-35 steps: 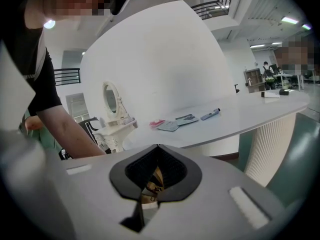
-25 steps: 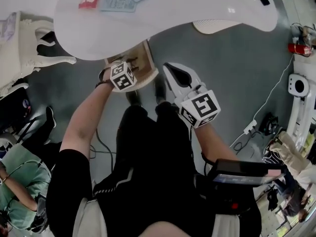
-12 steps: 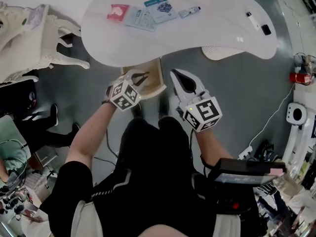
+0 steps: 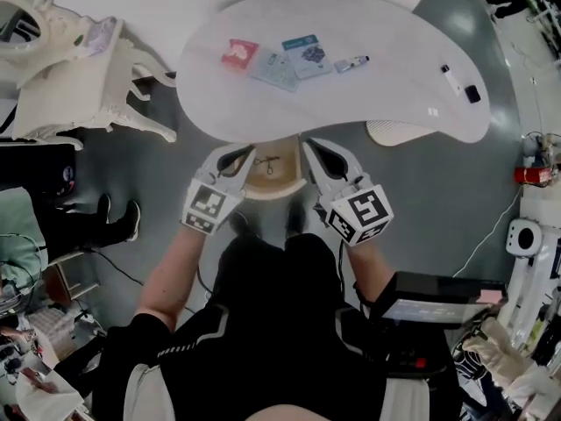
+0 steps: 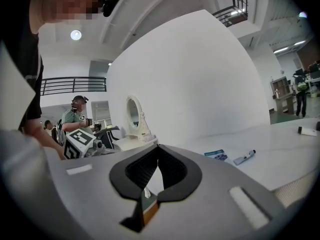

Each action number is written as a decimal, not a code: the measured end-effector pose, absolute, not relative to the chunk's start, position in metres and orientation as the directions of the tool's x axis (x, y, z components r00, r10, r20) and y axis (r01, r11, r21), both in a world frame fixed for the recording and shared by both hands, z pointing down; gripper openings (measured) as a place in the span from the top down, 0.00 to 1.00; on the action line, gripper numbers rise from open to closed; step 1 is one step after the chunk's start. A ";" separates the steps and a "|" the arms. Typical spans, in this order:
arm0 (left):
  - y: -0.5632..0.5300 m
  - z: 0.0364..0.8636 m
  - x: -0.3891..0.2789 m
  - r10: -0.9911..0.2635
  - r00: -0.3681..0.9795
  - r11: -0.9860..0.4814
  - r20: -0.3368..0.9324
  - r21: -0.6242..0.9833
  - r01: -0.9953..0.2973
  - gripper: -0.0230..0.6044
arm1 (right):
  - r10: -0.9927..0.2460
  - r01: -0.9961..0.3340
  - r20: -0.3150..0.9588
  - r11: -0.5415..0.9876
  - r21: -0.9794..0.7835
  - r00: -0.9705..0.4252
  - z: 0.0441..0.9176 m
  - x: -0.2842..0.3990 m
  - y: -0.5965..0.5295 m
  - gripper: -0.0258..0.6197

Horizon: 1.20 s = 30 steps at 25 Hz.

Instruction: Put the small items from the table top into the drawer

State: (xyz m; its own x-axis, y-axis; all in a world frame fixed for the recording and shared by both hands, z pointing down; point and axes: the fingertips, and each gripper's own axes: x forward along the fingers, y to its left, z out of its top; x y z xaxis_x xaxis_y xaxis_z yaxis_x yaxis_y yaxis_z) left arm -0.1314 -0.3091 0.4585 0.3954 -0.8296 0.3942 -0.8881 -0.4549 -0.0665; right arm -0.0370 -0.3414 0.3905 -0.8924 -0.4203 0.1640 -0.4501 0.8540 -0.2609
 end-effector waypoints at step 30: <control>-0.249 0.323 -0.246 -0.988 0.139 -0.135 0.064 0.071 -0.988 0.96 | -0.456 -0.464 0.093 0.881 -0.096 -0.885 0.299 -0.102 -0.320 0.96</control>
